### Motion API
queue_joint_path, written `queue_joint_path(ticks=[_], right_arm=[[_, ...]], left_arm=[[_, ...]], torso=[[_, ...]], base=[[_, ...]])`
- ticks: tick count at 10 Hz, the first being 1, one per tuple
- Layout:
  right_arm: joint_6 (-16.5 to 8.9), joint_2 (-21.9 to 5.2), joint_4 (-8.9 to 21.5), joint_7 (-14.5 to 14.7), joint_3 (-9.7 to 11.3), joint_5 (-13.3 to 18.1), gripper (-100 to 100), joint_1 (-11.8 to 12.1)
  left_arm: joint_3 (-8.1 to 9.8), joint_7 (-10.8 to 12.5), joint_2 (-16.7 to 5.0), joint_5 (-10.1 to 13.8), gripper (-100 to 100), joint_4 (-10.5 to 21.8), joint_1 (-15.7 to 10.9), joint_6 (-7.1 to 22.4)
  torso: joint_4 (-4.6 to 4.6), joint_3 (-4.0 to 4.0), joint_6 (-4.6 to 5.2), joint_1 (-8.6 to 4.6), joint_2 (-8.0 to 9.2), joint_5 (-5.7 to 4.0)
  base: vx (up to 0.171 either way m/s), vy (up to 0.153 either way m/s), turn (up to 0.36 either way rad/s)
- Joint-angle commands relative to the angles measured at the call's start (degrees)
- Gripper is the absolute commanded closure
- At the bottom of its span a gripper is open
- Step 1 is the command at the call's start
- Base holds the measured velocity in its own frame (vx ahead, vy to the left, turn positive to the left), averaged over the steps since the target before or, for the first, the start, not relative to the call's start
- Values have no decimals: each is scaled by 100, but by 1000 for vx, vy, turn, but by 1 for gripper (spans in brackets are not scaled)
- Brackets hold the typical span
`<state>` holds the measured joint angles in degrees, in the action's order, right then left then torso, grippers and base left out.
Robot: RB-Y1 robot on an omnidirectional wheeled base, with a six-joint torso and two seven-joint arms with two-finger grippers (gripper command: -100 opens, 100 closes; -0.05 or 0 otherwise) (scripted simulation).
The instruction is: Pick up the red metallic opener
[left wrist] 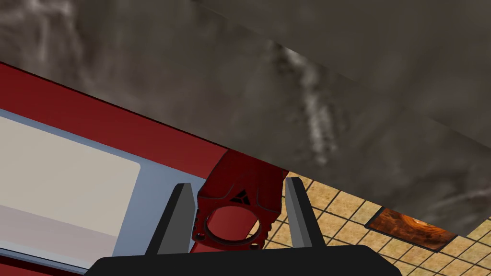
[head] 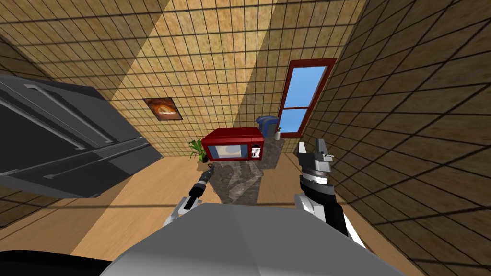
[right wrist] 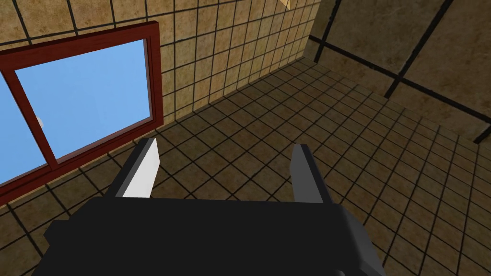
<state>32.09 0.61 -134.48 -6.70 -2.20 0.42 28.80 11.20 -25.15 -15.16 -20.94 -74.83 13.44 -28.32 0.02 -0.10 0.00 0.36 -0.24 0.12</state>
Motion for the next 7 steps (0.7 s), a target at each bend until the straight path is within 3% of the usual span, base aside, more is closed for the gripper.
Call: queue_joint_path(ticks=[1,2,3,4,6,7], right_arm=[[0,0,0,0,0,0,0,0],[0,0,0,0,0,0,0,1],[0,0,0,0,0,0,0,0],[0,0,0,0,0,0,0,1],[0,0,0,0,0,0,0,-1],[0,0,0,0,1,0,0,-2]], left_arm=[[-251,31,129,-50,100,-286,286,58],[-251,31,129,-50,100,-555,303,58],[-474,60,237,-96,100,-785,553,103],[-474,60,237,-96,100,-906,570,103],[-459,74,213,-87,100,-875,536,105],[-462,79,215,-85,0,-892,538,105]], torso=[[0,0,0,0,0,0],[-4,-7,0,-7,-12,2],[-2,-5,3,-6,-9,-1],[-5,-5,-5,1,-7,2],[3,5,8,1,9,0],[4,12,6,-1,22,-1]], base=[[122,8,245],[94,-3,137],[95,17,265],[90,23,150],[17,10,-22],[0,0,0]])
